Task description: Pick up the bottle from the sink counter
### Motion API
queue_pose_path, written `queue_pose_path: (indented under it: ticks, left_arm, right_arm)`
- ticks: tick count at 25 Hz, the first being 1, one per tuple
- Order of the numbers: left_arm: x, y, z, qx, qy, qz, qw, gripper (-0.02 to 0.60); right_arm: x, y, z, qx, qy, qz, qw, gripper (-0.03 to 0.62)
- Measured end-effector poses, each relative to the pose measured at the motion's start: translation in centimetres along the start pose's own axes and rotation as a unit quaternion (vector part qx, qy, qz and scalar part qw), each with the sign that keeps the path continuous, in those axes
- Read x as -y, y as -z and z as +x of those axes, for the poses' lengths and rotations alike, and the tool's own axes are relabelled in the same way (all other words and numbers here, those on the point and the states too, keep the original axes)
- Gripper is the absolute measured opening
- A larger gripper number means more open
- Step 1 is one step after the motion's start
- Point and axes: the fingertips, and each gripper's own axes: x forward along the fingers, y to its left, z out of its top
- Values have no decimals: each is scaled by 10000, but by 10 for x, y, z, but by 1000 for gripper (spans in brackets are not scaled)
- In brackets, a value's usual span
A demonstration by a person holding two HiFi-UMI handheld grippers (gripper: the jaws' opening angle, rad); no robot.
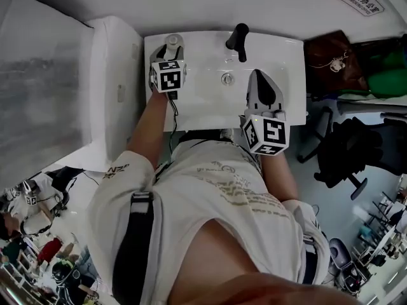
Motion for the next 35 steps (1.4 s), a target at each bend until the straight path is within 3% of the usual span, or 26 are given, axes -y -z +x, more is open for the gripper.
queue_pose_path:
  ticks: [9,14,18,26,35]
  left_arm:
    - [-1,22,28,-297,44,152,9994,295]
    - [-8,26,46,-94,-85,289,9995,322]
    - [-11,26,58,170,-26,139,9998,342]
    - [-11,34,78,340,30,65,9994,345]
    - [-13,40,86,144,-399,524,9977,345]
  right_arm:
    - [6,2,-12,-65,262,-13,9996,21]
    - [7,8,-16,-170,353,-15,9992,21]
    - [6,14,-18,-237,397,-33,9989,21]
    - [9,20,-20,-329,500,-71,9982,21]
    - [15,23,-25,-398,567,-142,9975,21]
